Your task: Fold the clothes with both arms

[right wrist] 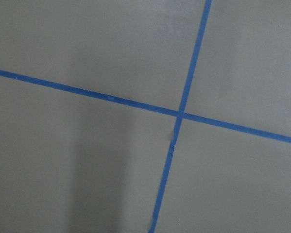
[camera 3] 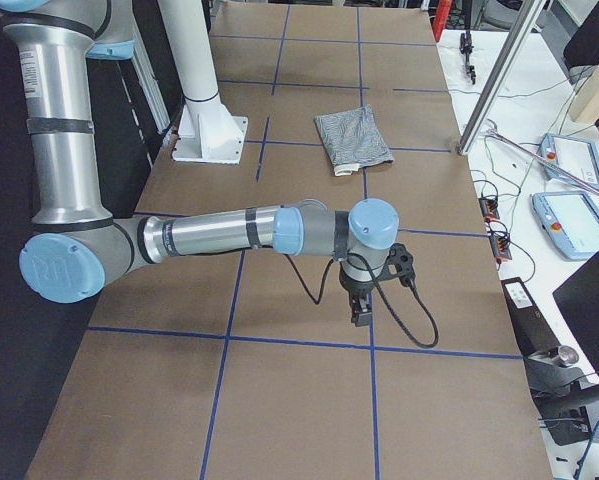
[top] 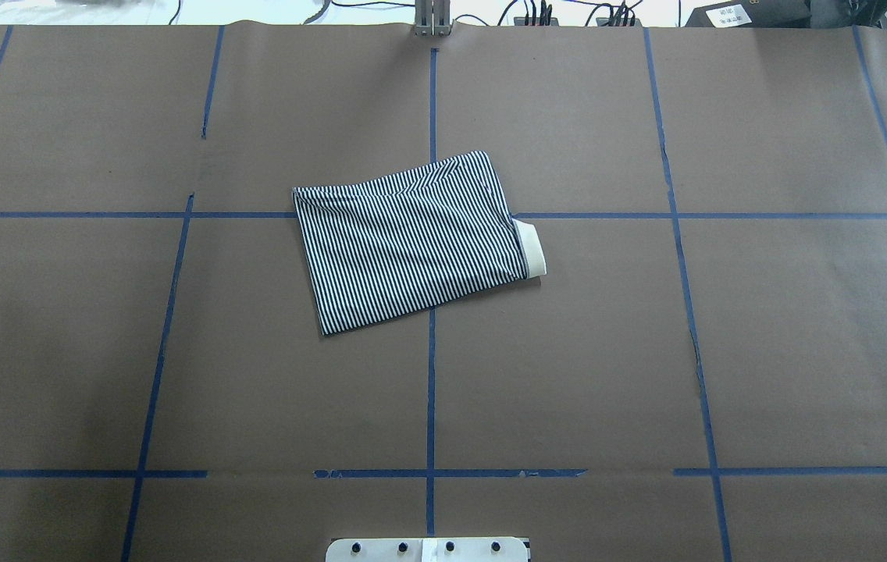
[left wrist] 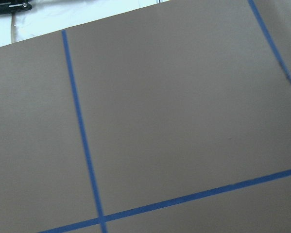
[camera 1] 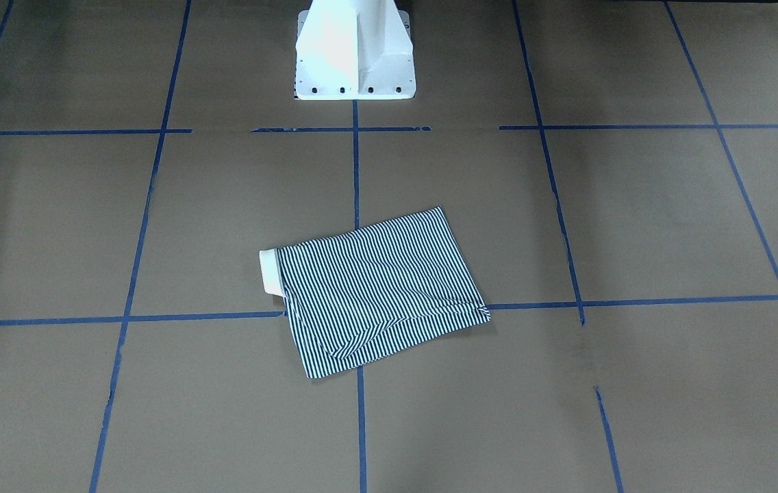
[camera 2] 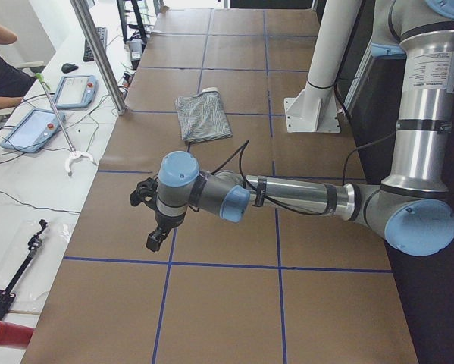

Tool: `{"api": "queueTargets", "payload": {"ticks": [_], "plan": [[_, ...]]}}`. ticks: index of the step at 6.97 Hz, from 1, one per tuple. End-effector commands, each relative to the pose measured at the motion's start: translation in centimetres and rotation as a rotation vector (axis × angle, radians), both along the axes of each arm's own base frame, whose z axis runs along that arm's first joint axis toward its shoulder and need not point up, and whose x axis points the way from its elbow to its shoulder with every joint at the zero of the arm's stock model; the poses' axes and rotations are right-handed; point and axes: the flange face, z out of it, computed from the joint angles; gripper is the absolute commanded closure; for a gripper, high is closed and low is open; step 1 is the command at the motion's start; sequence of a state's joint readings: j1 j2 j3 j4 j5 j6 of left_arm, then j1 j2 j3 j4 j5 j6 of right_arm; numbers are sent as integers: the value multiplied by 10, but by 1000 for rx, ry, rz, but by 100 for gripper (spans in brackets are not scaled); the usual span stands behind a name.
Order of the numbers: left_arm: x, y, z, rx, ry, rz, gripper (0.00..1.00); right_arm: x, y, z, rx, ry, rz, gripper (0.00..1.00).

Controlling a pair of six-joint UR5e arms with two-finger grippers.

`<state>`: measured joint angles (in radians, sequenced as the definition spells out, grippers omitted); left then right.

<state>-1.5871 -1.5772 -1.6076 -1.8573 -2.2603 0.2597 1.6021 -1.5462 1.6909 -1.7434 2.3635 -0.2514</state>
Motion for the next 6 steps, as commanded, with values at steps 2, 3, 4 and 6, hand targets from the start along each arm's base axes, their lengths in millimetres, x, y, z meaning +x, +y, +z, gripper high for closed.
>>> {"api": "queueTargets", "payload": {"ticks": [2,3,4,6], "plan": [[-5,19,55,-2,2,-15,0,7,27,28,-34,4,10,0],[-5,19,52,-12,2,-25,0,7,26,27,-40,1,16,0],[-4,23,47,-106,15,-50,0,7,27,29,-56,1,29,0],[3,29,-4,-301,51,-132,0,7,27,30,-66,0,36,0]]}}
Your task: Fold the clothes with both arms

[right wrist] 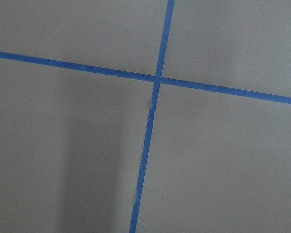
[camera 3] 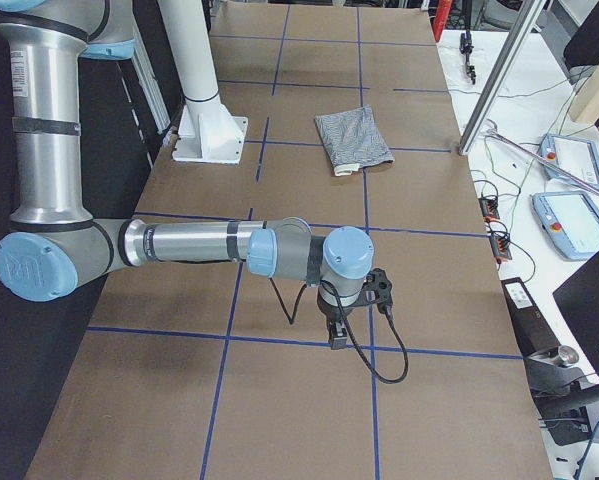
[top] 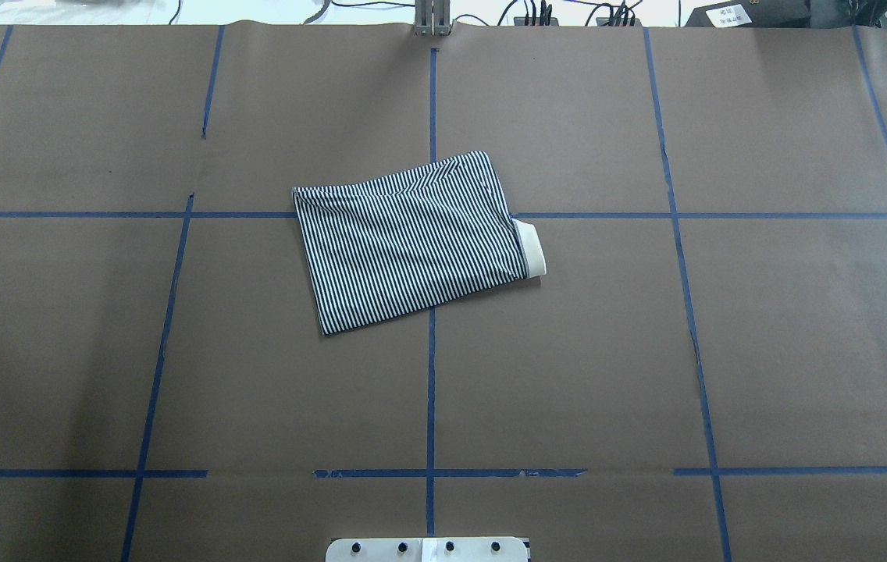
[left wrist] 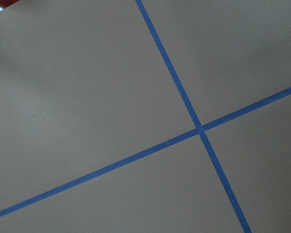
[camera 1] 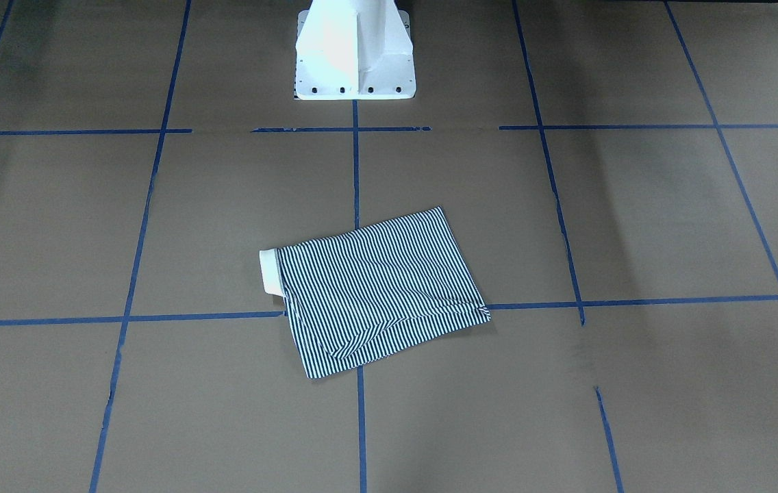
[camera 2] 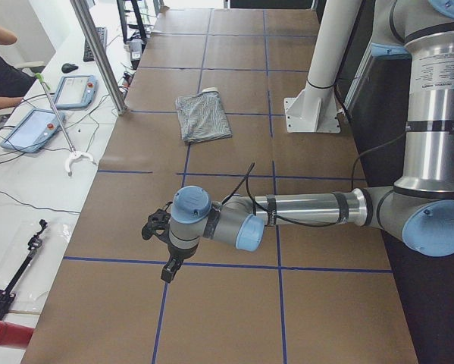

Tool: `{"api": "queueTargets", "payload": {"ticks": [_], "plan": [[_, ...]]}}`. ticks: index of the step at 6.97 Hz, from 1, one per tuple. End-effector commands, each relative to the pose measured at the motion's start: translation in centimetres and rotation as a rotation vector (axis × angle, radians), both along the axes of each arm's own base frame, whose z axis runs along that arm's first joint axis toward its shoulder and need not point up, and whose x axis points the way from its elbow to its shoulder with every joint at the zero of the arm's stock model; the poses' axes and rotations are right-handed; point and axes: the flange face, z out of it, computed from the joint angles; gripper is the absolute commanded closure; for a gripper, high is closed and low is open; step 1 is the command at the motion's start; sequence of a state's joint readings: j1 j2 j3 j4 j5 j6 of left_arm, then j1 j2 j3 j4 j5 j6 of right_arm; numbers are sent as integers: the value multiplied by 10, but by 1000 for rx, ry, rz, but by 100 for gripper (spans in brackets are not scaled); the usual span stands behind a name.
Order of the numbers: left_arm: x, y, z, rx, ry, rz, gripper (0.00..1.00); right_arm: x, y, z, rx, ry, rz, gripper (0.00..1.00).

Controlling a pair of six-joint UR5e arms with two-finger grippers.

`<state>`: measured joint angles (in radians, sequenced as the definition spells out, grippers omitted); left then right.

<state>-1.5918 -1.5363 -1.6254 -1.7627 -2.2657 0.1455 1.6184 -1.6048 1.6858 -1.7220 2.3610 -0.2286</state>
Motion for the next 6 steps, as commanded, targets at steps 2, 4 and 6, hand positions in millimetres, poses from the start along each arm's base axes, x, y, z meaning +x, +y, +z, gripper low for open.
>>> {"api": "queueTargets", "payload": {"ticks": [2,4,6], "plan": [[25,6,-27,-149,14,-3,0,0,3,5,-16,-2,5,0],[34,6,-21,-157,13,15,0,0,7,17,-28,0,16,0],[34,6,-21,-157,12,16,0,-11,-2,8,-34,2,87,0]]}}
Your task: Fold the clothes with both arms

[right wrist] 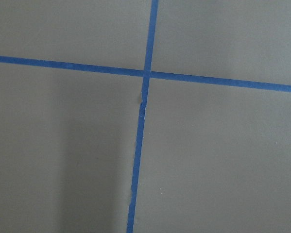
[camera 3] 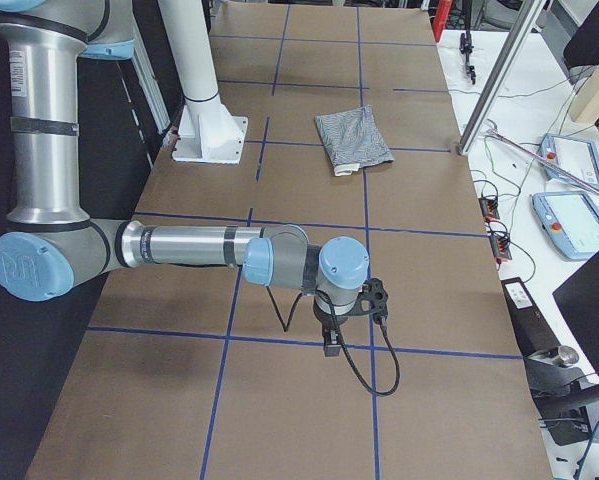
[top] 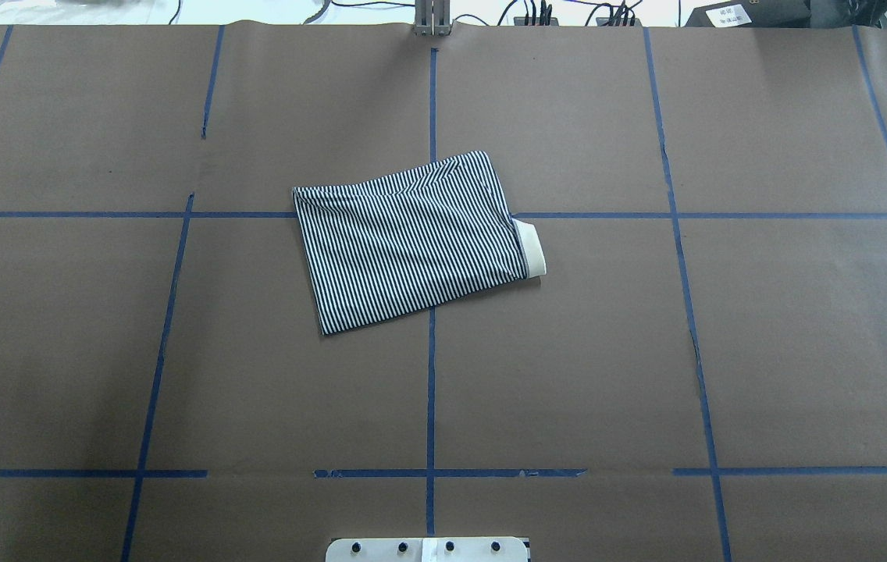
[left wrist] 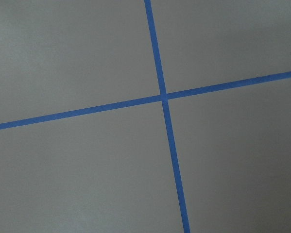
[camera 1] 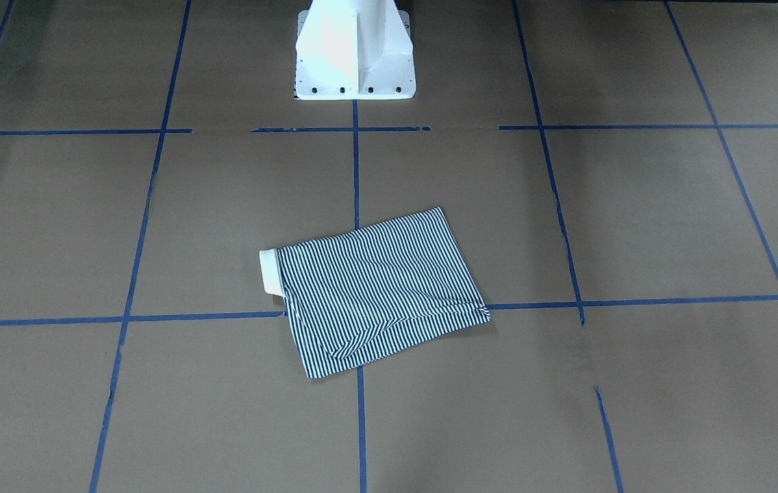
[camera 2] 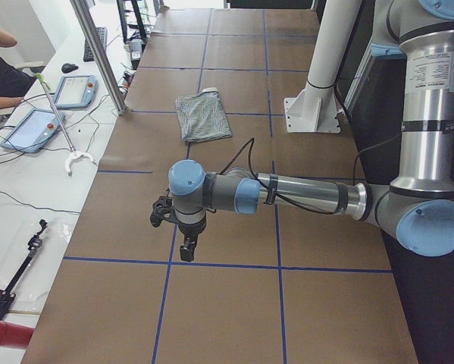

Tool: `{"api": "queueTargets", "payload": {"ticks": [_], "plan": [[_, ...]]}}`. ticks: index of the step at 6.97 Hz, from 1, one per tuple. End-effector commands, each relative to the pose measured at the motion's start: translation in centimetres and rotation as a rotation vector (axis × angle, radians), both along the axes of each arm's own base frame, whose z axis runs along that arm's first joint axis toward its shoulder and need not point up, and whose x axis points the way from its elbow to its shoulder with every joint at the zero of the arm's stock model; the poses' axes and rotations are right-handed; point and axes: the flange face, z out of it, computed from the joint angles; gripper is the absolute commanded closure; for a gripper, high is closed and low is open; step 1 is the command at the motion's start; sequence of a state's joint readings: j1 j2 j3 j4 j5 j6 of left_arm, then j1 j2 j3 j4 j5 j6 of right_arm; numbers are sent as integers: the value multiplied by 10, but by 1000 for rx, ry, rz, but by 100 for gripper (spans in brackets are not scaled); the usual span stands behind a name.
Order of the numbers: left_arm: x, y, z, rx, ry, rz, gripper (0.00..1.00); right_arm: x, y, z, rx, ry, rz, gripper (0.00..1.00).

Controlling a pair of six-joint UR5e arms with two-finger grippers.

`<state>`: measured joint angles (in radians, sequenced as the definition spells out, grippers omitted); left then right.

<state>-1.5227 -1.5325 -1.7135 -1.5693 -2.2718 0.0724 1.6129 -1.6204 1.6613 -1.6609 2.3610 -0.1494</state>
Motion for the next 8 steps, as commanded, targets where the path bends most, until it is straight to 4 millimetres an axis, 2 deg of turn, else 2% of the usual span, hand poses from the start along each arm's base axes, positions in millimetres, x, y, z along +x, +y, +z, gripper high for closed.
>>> {"api": "queueTargets", "payload": {"ticks": [1,2,7,8], "plan": [[0,0,0,1,0,2,0,-29,-12,-11,-22,2,53,0],[0,1,1,-4,0,0,0,-36,-19,-24,-21,-8,84,0],[2,5,6,-30,31,-2,0,-36,-20,-25,-29,-11,94,0],[2,5,5,-84,34,-66,0,-36,-20,-25,-28,-11,93,0]]}}
